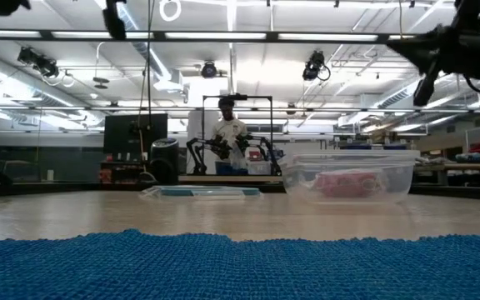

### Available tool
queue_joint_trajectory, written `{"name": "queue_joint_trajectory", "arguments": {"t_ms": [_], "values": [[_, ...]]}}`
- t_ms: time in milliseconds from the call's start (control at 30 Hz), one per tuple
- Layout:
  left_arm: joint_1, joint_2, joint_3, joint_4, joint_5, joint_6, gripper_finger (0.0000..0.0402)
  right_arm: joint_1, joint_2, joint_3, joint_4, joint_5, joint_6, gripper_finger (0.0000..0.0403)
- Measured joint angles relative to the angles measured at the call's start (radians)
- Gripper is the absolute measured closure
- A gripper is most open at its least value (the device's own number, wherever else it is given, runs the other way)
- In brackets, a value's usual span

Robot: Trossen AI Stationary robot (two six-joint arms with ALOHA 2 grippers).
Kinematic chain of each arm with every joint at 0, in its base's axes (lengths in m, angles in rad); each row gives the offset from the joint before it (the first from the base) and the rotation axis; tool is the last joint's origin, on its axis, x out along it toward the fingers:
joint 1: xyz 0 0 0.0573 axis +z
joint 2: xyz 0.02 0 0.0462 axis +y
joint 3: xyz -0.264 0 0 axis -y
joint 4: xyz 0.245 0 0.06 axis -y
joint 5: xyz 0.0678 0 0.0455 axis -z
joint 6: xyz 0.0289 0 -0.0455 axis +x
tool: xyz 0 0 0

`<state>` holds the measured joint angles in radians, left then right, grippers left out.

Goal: Roll bandage
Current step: Roll the blue bandage

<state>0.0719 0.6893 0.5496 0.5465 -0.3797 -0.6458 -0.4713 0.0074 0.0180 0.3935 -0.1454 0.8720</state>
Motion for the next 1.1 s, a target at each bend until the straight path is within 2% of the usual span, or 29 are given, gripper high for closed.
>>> {"name": "queue_joint_trajectory", "arguments": {"t_ms": [133,233,433,700,867,967,1100], "values": [[0.0,0.092,0.088,-0.001,0.028,0.043,0.0401,0.0,0.0,0.014,0.14,0.021,0.133,0.0394],[0.0,0.163,0.151,-0.006,0.046,0.072,0.0401,0.0,0.001,0.046,0.165,0.009,0.204,0.0394],[0.0,0.281,0.297,-0.193,0.093,0.063,0.0401,0.0,0.101,0.178,0.15,-0.156,0.252,0.0394],[0.002,0.392,0.521,-0.509,0.219,0.009,0.0401,0.0,0.427,0.453,0.106,-0.376,0.131,0.0394],[0.002,0.403,0.647,-0.67,0.243,0.046,0.0401,0.016,0.664,0.631,0.104,-0.537,0.08,0.0394],[0.0,0.398,0.732,-0.763,0.243,0.111,0.0401,0.055,0.791,0.735,0.104,-0.572,0.011,0.0394],[-0.009,0.393,0.874,-0.979,0.243,0.203,0.0401,0.113,0.942,0.865,0.104,-0.578,-0.082,0.0394]]}}
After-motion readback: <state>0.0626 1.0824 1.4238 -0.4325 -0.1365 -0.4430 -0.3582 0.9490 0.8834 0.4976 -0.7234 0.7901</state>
